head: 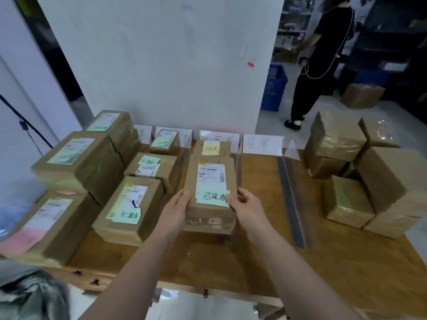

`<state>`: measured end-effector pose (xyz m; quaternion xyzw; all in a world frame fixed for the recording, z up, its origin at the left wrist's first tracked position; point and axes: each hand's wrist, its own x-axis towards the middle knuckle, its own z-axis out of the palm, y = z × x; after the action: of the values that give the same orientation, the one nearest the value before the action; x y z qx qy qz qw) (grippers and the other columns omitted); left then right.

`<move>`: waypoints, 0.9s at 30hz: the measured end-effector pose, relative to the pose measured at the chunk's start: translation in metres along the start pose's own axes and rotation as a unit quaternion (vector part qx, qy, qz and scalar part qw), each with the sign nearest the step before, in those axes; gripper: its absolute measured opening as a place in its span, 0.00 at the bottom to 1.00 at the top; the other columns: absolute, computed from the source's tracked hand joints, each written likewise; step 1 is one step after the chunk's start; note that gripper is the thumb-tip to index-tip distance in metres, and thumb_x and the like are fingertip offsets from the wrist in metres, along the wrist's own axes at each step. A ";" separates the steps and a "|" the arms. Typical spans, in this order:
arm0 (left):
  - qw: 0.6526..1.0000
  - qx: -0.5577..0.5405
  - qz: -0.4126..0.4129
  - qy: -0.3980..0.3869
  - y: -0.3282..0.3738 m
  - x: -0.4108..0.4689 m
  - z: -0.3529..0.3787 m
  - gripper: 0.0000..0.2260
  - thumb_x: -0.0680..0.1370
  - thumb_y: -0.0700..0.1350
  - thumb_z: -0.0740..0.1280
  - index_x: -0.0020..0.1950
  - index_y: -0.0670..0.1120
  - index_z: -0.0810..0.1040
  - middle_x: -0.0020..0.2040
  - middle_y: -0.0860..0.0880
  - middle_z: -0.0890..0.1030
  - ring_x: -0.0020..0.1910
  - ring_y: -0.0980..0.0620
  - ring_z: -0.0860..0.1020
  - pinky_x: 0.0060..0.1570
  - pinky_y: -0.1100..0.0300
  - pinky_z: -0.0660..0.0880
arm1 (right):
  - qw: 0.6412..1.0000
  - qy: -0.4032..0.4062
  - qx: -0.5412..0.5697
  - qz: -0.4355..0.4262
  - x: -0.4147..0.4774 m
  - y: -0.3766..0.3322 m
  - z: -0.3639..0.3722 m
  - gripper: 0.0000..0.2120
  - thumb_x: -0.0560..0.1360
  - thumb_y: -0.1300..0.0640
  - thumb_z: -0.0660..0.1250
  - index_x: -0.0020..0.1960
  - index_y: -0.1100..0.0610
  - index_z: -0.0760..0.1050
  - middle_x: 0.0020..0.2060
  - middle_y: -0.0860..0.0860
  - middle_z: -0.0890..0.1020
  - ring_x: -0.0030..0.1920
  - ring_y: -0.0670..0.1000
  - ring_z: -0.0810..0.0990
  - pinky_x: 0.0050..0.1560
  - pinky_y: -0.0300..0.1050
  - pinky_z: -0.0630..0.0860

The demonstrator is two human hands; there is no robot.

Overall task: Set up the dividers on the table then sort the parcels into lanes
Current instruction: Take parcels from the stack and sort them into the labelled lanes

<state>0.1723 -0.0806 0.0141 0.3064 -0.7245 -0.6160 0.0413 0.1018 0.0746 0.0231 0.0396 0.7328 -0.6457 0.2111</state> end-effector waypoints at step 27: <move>0.991 0.095 -0.068 -0.072 -0.062 0.122 -0.006 0.20 0.85 0.48 0.53 0.78 0.52 0.59 0.70 0.49 0.72 0.61 0.56 0.70 0.40 0.69 0.69 | 0.991 0.058 -0.093 0.076 0.094 0.062 0.069 0.23 0.80 0.59 0.63 0.73 0.49 0.66 0.62 0.48 0.78 0.59 0.47 0.77 0.49 0.41 0.81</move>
<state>0.1004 -0.1492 -0.0802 0.3126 -0.7584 -0.5661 -0.0823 0.0548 -0.0020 -0.0736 0.1132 0.7956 -0.5531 0.2197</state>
